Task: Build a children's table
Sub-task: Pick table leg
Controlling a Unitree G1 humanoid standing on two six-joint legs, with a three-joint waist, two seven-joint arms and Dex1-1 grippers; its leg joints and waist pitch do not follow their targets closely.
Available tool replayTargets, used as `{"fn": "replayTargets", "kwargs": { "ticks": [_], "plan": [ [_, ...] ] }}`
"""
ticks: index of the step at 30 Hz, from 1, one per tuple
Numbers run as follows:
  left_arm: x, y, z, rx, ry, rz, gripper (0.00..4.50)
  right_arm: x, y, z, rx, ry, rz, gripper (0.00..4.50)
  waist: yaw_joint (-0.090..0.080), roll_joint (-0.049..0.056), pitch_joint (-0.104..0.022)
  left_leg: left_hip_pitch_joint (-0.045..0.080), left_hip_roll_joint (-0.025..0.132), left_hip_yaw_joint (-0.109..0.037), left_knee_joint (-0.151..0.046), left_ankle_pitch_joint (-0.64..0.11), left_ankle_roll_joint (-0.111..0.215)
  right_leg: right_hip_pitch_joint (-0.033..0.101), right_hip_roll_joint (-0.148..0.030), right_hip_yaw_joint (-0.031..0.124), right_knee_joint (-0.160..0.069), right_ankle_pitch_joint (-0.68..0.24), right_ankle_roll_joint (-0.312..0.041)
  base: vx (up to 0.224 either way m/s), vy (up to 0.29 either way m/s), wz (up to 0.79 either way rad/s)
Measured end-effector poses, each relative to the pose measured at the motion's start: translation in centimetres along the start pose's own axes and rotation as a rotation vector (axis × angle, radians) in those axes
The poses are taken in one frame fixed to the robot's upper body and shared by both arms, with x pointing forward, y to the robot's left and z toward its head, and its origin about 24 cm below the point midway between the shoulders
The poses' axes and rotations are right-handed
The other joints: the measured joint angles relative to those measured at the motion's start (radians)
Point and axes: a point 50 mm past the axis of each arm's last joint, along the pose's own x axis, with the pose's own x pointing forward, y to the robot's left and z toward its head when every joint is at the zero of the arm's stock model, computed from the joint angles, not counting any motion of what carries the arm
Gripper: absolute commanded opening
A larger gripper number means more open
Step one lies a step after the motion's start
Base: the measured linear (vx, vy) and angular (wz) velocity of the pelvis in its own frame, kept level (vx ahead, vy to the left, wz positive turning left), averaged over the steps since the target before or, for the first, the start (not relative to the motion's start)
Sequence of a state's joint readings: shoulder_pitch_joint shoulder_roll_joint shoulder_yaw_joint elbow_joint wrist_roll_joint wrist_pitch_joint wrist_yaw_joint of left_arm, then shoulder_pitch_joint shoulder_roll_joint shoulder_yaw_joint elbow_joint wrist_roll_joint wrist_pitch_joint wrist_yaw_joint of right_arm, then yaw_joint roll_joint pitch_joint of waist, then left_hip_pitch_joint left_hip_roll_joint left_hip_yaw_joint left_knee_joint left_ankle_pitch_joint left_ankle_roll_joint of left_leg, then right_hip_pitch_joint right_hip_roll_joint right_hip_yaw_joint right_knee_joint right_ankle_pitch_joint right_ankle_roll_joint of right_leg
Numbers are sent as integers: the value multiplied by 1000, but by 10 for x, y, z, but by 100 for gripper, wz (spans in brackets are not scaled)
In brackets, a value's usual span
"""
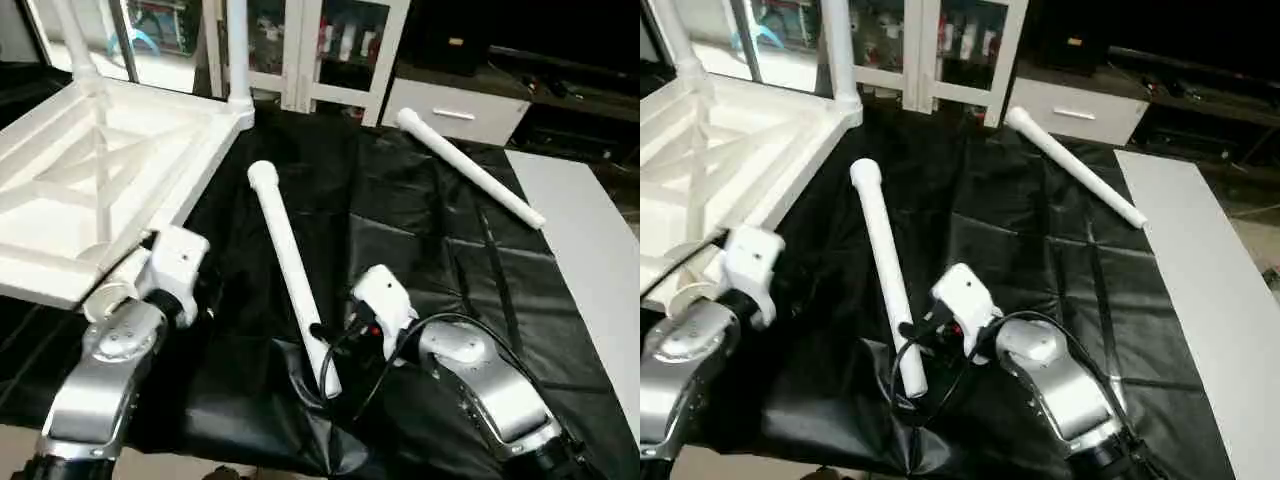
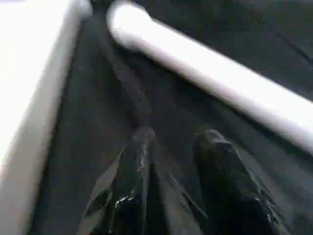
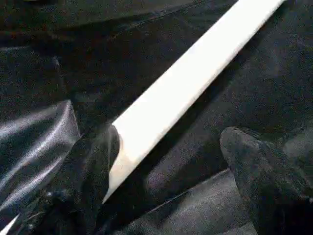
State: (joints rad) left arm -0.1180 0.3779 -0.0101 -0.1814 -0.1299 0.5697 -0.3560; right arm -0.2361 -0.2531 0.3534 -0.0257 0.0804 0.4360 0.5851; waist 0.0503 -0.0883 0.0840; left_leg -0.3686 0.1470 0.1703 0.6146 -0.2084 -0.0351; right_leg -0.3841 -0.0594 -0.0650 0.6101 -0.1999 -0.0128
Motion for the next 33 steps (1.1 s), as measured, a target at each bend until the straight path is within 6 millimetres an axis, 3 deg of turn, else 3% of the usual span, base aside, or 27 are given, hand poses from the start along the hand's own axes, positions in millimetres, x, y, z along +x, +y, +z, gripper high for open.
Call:
{"fn": "replayTargets", "kwargs": {
  "ticks": [4,6,14,19,24,27,33],
  "plan": [
    [6,-31,3,-240,35,-171,163,-7,-23,9,9,-34,-133,369,10,-2,3,0,0,1,0,1,-2,0,0,0,0,0,0,0,0,0],
    [11,-37,6,-224,50,-209,163,-14,-33,12,13,-51,-177,369,12,-2,3,0,0,1,-3,2,-4,0,0,0,0,0,0,0,0,0],
    [32,-26,23,-170,27,-159,163,-39,-45,24,-47,-71,-176,369,10,11,11,1,0,1,-11,5,-6,-2,0,0,0,-2,-1,0,0,0],
    [34,-10,20,-80,90,-96,163,-56,-41,8,-141,87,-40,369,11,13,12,1,0,1,-13,4,-5,-3,1,0,-1,-5,-3,0,0,0],
    [49,-8,17,-20,120,-107,163,-50,-32,-5,-182,172,33,369,11,15,14,1,0,2,-13,8,-1,-3,1,-1,0,-5,-4,0,0,0],
    [60,-10,18,21,127,-138,163,-44,-33,-4,-183,172,27,369,11,14,15,1,0,2,-13,6,-3,-3,1,-1,0,-4,-5,0,0,0],
    [84,-25,33,74,86,-224,163,-22,-12,2,-194,131,131,369,14,14,15,-1,0,2,-13,9,1,-4,0,-1,-1,-4,-5,0,0,0]
  ]
}}
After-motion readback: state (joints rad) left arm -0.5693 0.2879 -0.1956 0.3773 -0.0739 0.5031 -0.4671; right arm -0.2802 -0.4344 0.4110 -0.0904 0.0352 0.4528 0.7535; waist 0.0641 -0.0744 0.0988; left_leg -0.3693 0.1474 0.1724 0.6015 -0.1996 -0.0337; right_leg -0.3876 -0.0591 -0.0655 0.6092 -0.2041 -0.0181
